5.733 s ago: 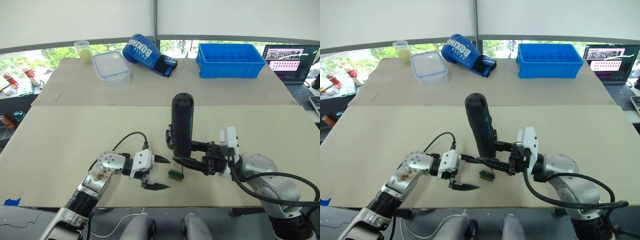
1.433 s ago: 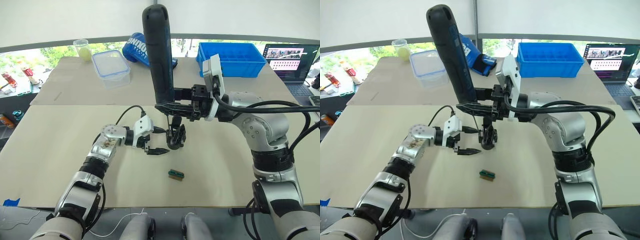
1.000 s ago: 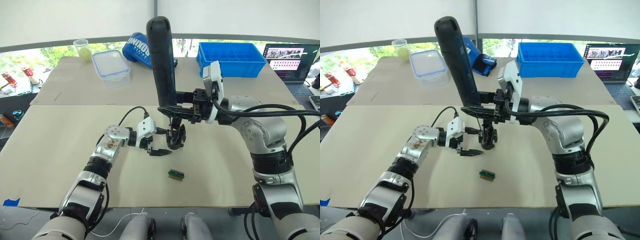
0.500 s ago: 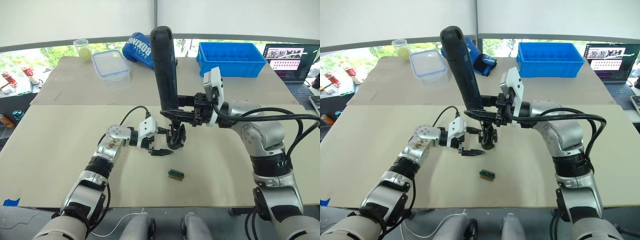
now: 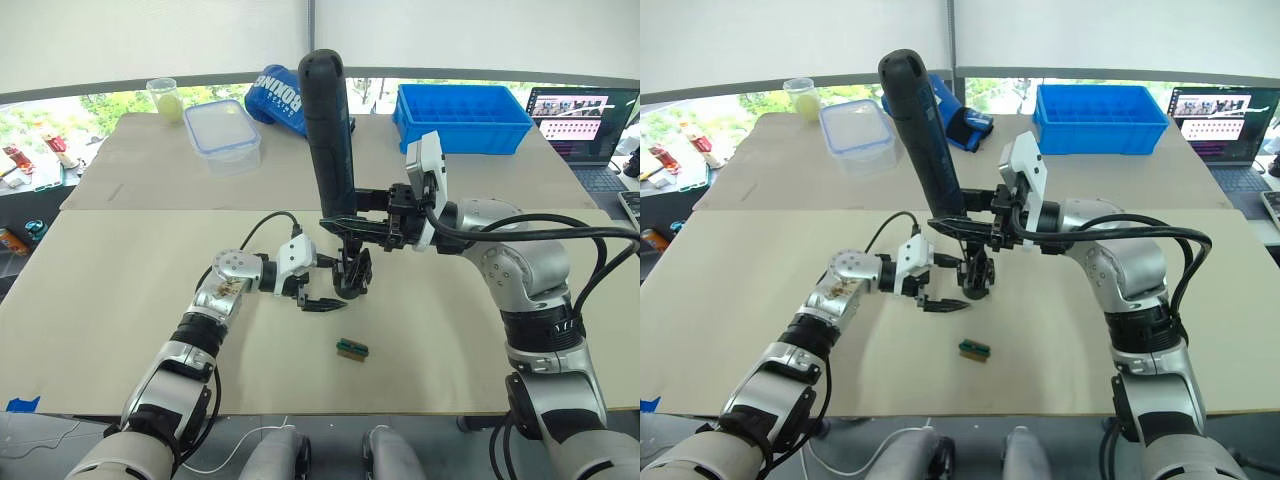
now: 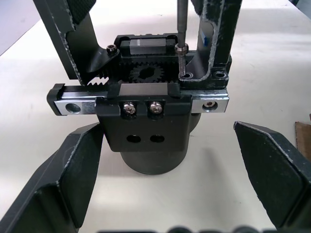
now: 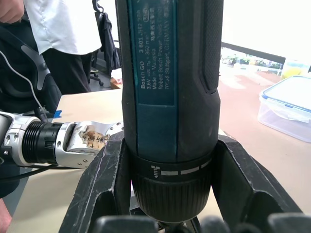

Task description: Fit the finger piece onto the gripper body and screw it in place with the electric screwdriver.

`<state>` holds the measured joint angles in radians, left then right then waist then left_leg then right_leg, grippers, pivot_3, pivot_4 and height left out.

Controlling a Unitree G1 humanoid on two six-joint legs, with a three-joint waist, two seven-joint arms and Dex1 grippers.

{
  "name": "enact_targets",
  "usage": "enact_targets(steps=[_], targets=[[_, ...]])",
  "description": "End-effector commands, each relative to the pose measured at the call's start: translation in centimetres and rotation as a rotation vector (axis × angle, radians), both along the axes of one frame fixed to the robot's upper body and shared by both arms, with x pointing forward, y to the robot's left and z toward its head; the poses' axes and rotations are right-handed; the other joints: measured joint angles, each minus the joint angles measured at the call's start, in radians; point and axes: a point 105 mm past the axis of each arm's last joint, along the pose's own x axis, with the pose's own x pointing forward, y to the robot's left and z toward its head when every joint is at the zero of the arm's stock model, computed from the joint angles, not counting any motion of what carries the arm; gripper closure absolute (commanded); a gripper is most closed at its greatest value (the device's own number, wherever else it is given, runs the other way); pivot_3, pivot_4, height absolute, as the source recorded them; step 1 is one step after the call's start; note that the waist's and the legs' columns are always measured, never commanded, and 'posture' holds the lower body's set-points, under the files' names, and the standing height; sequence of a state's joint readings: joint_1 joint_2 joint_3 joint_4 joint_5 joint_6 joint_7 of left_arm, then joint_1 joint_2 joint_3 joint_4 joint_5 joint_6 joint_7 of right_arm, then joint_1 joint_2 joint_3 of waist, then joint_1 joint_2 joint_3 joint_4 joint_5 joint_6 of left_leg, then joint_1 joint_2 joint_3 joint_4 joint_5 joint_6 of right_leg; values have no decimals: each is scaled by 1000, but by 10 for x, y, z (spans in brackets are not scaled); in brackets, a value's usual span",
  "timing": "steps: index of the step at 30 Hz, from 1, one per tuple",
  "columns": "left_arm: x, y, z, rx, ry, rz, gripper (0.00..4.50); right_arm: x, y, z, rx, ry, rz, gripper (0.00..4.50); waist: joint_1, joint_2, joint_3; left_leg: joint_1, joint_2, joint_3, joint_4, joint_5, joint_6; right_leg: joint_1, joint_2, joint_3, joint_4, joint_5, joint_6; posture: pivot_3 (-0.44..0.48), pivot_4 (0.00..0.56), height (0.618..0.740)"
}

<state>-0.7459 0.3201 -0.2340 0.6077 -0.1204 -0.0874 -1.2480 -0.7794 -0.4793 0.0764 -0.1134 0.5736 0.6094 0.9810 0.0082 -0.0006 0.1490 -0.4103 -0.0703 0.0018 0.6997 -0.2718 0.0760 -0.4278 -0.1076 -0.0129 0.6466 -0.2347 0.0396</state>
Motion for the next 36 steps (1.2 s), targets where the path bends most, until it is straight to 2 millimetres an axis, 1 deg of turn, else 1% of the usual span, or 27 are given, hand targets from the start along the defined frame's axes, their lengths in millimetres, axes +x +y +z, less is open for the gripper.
enact_targets(steps=[1, 15, 27, 36], targets=[[4, -2, 12, -23, -42, -7, 0, -14, 1, 25, 41, -101, 45, 2581, 0, 0, 0, 0, 0, 0, 0, 0, 0, 0, 0, 0, 0, 0, 0, 0, 150, 740], [5, -2, 14, -27, -49, -6, 0, -12, -1, 13, 23, -115, 41, 2581, 0, 0, 0, 0, 0, 0, 0, 0, 0, 0, 0, 0, 0, 0, 0, 0, 150, 740], [5, -2, 14, -26, -51, -5, 0, -9, -2, 12, 15, -129, 46, 2581, 0, 0, 0, 0, 0, 0, 0, 0, 0, 0, 0, 0, 0, 0, 0, 0, 150, 740], [5, -2, 14, -26, -52, -3, 0, -12, -1, 10, 18, -120, 56, 2581, 0, 0, 0, 0, 0, 0, 0, 0, 0, 0, 0, 0, 0, 0, 0, 0, 150, 740]])
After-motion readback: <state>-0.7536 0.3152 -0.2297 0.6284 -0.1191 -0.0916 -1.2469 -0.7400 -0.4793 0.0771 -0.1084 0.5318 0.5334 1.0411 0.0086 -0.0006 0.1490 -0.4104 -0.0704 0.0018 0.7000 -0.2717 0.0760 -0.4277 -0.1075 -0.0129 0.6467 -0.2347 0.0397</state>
